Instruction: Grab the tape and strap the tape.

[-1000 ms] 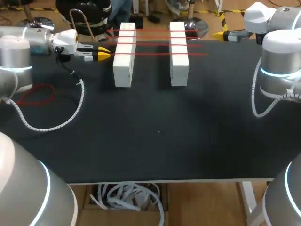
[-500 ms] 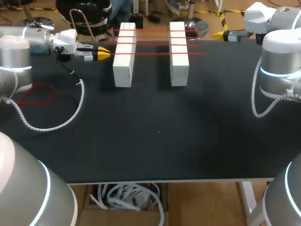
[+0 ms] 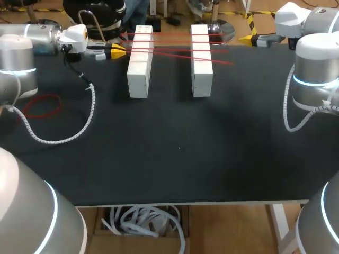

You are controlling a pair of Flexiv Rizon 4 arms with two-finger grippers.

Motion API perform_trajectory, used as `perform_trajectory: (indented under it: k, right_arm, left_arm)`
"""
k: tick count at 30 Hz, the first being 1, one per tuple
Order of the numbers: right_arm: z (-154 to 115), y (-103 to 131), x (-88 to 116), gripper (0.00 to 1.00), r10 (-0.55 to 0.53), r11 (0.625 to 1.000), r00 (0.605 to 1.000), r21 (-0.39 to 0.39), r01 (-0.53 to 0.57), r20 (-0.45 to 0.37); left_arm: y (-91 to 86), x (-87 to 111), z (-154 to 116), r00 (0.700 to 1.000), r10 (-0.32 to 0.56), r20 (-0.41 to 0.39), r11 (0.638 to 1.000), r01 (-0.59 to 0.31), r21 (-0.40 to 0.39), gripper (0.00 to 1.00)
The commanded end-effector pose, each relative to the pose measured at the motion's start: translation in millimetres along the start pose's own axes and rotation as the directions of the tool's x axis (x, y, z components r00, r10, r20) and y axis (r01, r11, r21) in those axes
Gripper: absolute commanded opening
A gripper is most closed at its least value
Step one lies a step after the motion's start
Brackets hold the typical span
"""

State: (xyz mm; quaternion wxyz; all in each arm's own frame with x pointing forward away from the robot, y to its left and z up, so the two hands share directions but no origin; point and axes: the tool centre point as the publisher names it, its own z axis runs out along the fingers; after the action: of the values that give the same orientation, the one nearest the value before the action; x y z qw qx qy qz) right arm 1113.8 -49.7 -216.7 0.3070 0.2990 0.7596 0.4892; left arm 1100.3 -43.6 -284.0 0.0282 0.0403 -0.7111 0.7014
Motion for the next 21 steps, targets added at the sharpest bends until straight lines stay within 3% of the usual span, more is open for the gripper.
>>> perform_trajectory:
  k: [1, 11, 21]
  right_arm:
    - [0, 0, 0, 1.0, 0.0, 1.0, 1.0, 0.002, 0.0, -0.001]
    - [0, 0, 0, 1.0, 0.0, 1.0, 1.0, 0.002, 0.0, -0.001]
    - [0, 0, 0, 1.0, 0.0, 1.0, 1.0, 0.002, 0.0, -0.001]
  left_arm:
    - [-19.0, 15.4, 12, 0.998, 0.009, 0.058, 1.0, -0.009, -0.01, 0.0]
    - [-72.2, 36.3, 44, 0.995, 0.072, 0.062, 0.995, -0.076, 0.065, 0.0]
    - [-109.3, 41.6, 78, 0.993, 0.077, 0.093, 0.985, -0.09, 0.147, 0.0]
